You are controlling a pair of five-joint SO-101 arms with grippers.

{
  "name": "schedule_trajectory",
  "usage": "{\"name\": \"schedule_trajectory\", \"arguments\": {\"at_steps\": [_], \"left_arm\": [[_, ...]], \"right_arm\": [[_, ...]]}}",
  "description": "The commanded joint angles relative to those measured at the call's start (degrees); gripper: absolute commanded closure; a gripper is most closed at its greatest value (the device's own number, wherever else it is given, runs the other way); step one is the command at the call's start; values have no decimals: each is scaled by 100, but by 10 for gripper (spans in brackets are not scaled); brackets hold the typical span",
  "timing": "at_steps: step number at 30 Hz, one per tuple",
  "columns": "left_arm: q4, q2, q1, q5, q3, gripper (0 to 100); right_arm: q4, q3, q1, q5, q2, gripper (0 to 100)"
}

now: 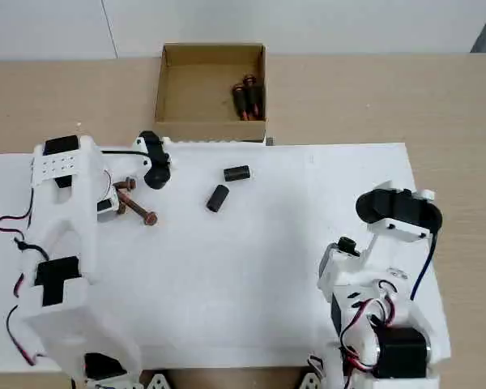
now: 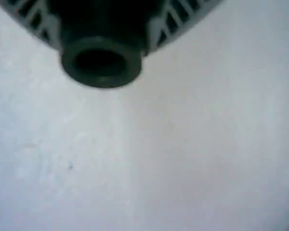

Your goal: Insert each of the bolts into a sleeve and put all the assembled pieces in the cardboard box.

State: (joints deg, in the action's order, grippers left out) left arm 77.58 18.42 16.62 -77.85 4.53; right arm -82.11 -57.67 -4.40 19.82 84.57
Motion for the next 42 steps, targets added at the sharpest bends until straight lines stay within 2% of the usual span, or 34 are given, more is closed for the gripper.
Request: {"name": "schedule_trajectory", "arguments": {"at_steps": [1,9,14,21,25,30,42], "left_arm": [[290,26,167,-1398,-13,897],[281,79,167,-1398,-13,961],[185,88,167,-1371,-4,958],[-413,97,255,-1363,22,956],[-413,97,255,-1363,22,952],[-387,88,264,-1178,13,892],[-114,88,88,-1125,31,889]], "right_arm": [[145,35,48,-26,-31,995],[145,35,48,-26,13,995],[145,35,31,-26,13,995],[145,35,31,-26,22,995],[145,35,22,-26,22,995],[145,35,22,-26,22,995],[119,35,22,-26,22,995]]}}
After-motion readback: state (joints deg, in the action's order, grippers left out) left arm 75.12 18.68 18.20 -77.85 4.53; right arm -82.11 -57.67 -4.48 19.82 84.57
